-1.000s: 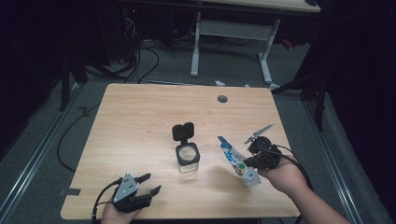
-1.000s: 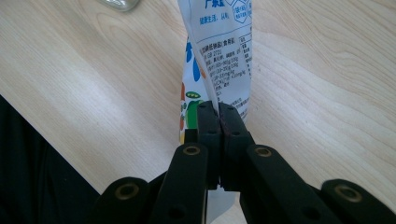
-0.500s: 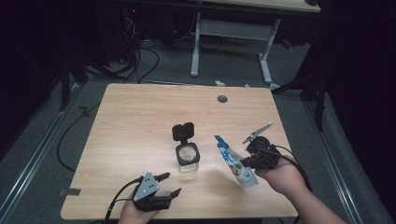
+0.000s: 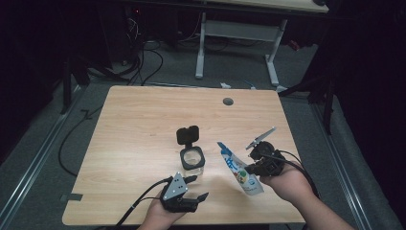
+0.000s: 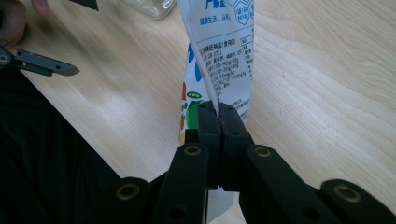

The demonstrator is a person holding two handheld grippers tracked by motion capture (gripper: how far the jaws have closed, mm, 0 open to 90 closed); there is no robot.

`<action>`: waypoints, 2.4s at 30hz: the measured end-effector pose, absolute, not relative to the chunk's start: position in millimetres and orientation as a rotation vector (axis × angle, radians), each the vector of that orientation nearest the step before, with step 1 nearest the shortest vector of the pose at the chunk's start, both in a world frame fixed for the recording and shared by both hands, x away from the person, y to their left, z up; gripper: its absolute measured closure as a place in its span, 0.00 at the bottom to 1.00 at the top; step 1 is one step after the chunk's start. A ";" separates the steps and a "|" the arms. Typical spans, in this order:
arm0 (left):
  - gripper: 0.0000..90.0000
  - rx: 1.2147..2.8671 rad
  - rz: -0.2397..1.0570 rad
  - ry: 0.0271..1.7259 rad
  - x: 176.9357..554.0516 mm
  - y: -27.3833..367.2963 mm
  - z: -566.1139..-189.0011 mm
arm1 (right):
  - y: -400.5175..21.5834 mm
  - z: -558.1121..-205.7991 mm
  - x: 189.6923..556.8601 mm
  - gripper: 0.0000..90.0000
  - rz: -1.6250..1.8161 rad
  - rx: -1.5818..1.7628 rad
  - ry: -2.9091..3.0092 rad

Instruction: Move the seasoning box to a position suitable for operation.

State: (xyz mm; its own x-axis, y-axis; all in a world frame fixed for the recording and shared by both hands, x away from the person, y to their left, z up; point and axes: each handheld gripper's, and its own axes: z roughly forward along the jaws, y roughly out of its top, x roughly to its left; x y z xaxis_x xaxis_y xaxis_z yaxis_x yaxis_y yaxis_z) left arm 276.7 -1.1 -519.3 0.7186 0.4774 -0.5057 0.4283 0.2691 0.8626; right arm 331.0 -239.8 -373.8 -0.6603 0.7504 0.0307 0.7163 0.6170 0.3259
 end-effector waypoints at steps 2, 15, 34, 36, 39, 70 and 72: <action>0.33 1.338 0.030 0.831 276.5 -6.3 -519.4 | -240.3 -373.1 331.5 1.00 0.472 1.242 2.729; 0.25 1.345 -0.010 0.749 271.4 -50.1 -525.0 | -231.0 -367.4 329.1 1.00 0.481 1.225 2.748; 0.19 1.336 -0.015 0.731 271.0 -65.9 -524.0 | -215.1 -362.8 331.8 1.00 0.442 1.219 2.787; 0.19 1.337 -0.018 0.728 270.8 -67.7 -525.1 | -213.0 -362.6 331.9 1.00 0.445 1.195 2.793; 0.19 1.344 -0.025 0.728 270.5 -70.4 -526.2 | -208.6 -360.3 331.4 1.00 0.451 1.194 2.795; 0.22 1.315 -0.004 0.749 278.9 -67.2 -518.9 | -178.4 -341.5 327.9 1.00 0.563 1.134 2.836; 0.24 1.317 0.008 0.736 276.9 -67.2 -518.7 | -178.5 -341.5 327.9 1.00 0.564 1.135 2.837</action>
